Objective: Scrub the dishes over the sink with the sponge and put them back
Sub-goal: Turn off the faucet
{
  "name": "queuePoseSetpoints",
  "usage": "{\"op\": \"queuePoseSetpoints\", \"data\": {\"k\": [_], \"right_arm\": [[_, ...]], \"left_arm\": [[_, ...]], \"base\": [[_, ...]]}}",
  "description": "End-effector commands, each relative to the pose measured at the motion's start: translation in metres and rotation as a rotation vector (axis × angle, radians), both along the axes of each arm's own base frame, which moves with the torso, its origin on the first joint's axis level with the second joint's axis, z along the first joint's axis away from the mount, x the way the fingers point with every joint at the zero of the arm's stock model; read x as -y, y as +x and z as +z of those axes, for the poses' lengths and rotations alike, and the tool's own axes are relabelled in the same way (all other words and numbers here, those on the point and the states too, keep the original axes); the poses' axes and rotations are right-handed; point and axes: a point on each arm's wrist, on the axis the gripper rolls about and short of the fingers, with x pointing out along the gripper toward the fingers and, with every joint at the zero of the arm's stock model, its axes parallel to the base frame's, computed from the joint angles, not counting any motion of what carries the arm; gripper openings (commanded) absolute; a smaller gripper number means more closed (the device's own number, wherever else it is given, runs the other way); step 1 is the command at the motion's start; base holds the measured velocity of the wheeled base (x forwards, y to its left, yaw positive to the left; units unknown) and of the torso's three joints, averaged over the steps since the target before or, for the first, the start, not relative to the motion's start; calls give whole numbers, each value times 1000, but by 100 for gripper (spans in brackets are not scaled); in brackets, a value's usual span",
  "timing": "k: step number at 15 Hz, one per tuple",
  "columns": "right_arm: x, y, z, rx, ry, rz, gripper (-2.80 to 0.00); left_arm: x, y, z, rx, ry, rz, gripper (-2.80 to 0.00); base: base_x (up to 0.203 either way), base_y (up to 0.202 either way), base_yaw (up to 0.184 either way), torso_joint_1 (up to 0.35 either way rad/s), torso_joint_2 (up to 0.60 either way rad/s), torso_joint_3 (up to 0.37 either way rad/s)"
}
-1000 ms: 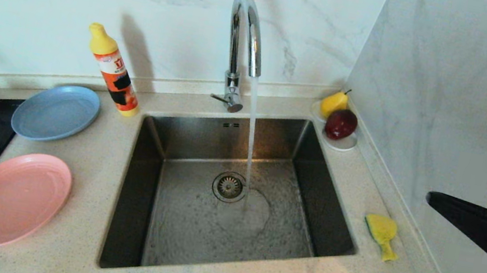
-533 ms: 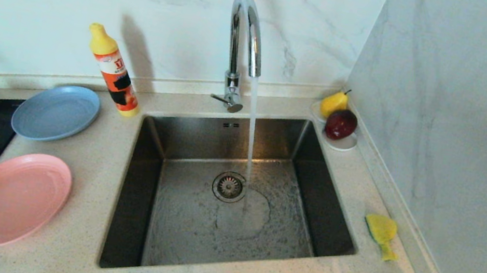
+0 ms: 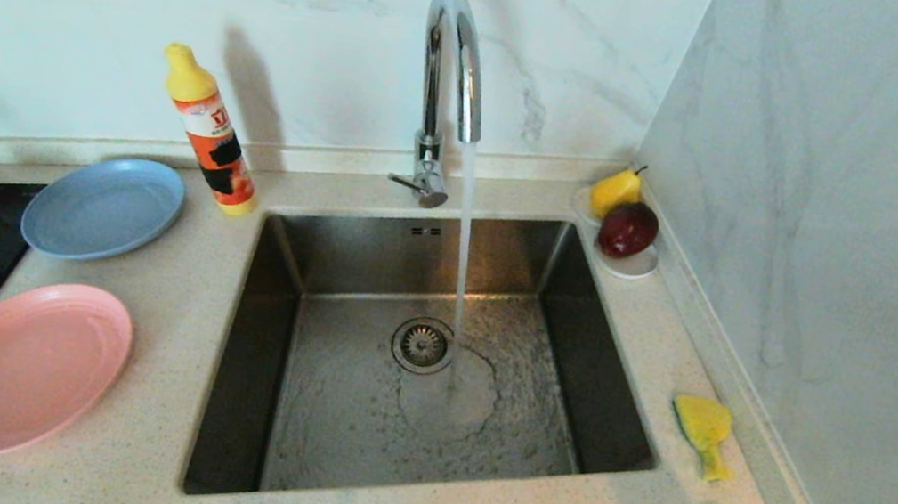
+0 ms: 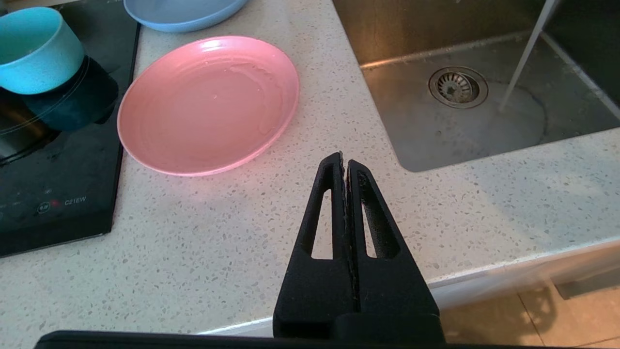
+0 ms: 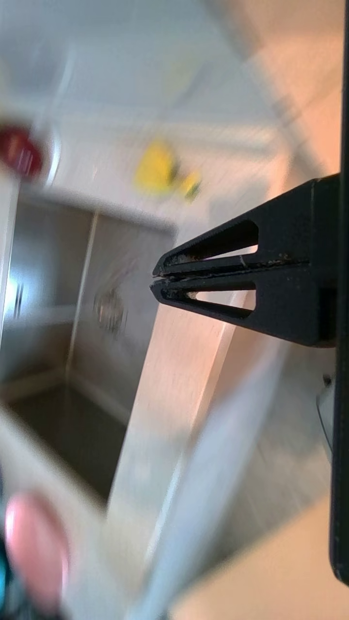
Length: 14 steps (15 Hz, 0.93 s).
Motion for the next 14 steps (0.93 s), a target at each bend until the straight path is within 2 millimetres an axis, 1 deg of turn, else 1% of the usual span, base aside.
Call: {"op": "queuePoseSetpoints", "data": {"k": [1, 3, 6, 7, 8, 10, 12, 14], "right_arm": [[2, -19, -22, 78, 12, -126, -280], [4, -25, -39, 84, 22, -250, -280], [8, -14, -76, -10, -52, -450, -280], [10, -11, -84, -18, -87, -508, -280], [10, -10, -84, -8, -88, -508, -280], [9, -11, -89, -69, -84, -494, -280], [9, -11, -89, -77, -80, -494, -280], [10, -11, -89, -90, -42, -496, -280]], "left_arm": [[0, 1, -5, -19, 1, 0, -280], [0, 1, -5, -19, 1, 0, -280], [0, 1, -5, -17, 1, 0, -280], [0, 1, -5, -18, 1, 0, -280], [0, 1, -5, -17, 1, -1, -280], [0, 1, -5, -18, 1, 0, -280], [0, 1, -5, -19, -1, 0, -280], [0, 1, -5, -19, -4, 0, -280]], "base": [[0, 0, 0, 0, 0, 0], [0, 0, 0, 0, 0, 0], [0, 0, 0, 0, 0, 0], [0, 0, 0, 0, 0, 0], [0, 0, 0, 0, 0, 0], [0, 0, 0, 0, 0, 0], [0, 0, 0, 0, 0, 0], [0, 0, 0, 0, 0, 0]]}}
